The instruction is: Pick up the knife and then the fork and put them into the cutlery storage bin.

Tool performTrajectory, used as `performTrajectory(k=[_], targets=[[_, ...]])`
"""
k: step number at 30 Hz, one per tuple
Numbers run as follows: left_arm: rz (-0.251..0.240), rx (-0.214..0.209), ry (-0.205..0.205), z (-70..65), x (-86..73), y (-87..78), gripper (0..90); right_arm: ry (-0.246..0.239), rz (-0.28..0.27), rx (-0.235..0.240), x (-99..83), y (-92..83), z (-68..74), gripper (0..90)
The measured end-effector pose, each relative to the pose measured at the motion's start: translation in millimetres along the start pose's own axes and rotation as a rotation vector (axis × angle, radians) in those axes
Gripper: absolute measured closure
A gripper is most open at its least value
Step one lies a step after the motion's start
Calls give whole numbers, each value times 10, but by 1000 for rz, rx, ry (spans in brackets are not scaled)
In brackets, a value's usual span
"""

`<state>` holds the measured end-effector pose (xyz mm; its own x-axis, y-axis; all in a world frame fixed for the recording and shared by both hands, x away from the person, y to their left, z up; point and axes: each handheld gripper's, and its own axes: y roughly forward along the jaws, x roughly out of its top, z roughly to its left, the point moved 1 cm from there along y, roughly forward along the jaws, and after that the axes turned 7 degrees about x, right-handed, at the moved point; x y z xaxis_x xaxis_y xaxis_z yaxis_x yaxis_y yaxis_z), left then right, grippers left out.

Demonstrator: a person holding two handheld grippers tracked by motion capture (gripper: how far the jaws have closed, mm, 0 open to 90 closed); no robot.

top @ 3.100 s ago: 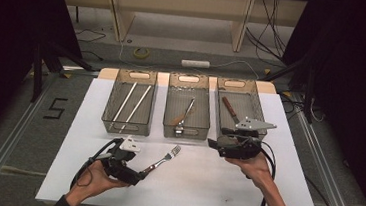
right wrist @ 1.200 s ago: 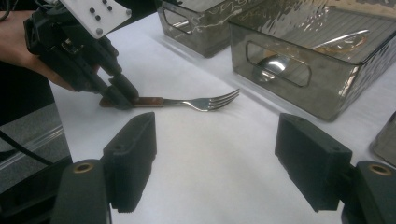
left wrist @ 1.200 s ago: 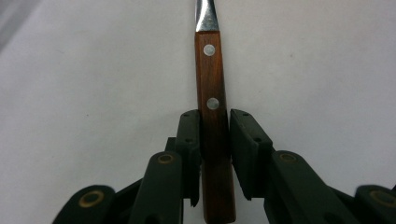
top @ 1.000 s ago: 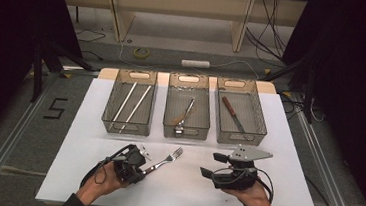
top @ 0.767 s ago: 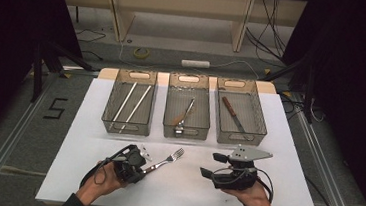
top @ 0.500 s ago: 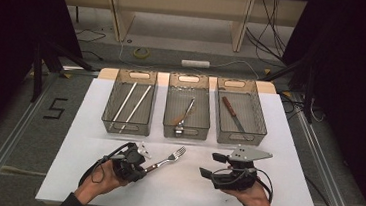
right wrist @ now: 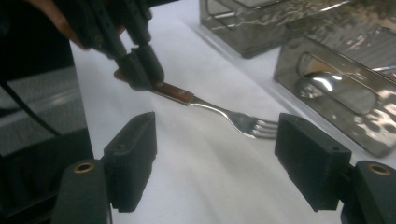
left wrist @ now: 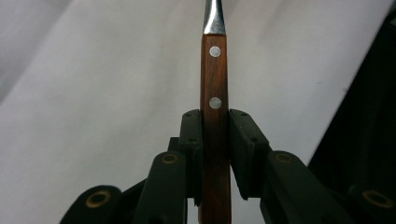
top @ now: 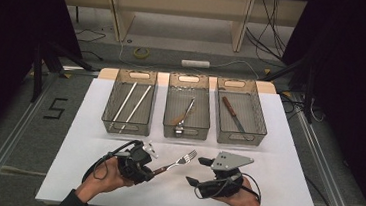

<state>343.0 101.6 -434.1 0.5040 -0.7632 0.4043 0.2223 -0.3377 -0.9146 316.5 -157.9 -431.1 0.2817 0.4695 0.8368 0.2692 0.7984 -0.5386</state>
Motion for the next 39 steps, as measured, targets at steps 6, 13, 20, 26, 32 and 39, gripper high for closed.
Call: performTrajectory(k=[6,13,20,26,32,39], targets=[[43,-17,28,-69,88,39,756,-85,15,8,37,127,129,312],[52,-53,61,-182,223,40,756,-201,104,-17,29,319,233,321],[52,-81,92,-253,301,32,756,-309,169,-57,-3,432,301,357],[63,-97,102,-289,334,51,756,-396,208,-64,-27,484,358,428],[79,-114,114,-304,363,46,755,-488,260,-87,-63,562,394,484],[84,-141,101,-298,371,51,756,-572,306,-115,-96,639,425,579]])
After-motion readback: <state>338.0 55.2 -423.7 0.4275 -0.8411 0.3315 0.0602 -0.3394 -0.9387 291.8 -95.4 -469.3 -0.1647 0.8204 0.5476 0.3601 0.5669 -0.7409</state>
